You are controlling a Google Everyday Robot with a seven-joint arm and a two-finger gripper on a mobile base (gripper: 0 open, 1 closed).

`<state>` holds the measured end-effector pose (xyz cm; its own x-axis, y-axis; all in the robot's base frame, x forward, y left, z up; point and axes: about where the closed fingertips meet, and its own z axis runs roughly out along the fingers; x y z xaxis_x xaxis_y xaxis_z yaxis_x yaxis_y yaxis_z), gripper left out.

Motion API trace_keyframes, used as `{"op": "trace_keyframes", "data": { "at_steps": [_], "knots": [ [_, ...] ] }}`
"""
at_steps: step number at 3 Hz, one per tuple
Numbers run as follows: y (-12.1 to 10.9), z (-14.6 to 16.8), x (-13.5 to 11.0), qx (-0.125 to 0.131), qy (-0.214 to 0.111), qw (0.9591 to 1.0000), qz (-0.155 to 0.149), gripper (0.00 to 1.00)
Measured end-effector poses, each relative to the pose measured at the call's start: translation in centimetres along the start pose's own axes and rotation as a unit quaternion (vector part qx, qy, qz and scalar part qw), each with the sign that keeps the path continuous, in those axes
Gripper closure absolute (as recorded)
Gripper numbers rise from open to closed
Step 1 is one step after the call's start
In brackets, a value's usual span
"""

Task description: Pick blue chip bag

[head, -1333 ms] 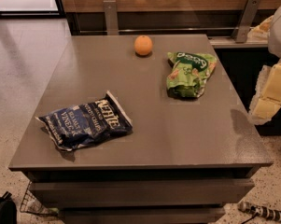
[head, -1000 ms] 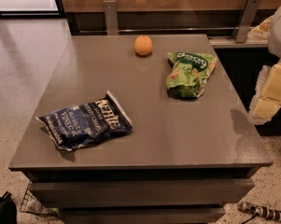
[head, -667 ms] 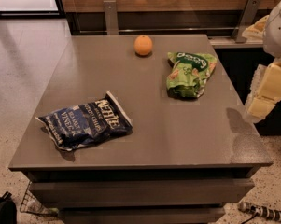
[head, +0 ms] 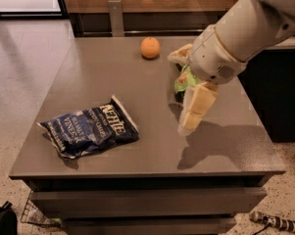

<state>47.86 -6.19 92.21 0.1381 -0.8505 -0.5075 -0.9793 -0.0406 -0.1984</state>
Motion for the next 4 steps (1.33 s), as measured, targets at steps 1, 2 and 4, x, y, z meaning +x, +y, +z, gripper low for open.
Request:
{"op": "trace_keyframes", "data": {
  "at_steps": [1, 2, 4],
  "knots": [
    [0.5, 4.2, -3.5, -0.041, -0.046, 0.9972, -0.043, 0.0],
    [1.6, 8.0, -7.8, -0.045, -0.052, 0.995, -0.073, 0.0],
    [0.7, 10.4, -8.5, -0.064, -0.04, 0.994, -0.08, 0.0]
  ]
}}
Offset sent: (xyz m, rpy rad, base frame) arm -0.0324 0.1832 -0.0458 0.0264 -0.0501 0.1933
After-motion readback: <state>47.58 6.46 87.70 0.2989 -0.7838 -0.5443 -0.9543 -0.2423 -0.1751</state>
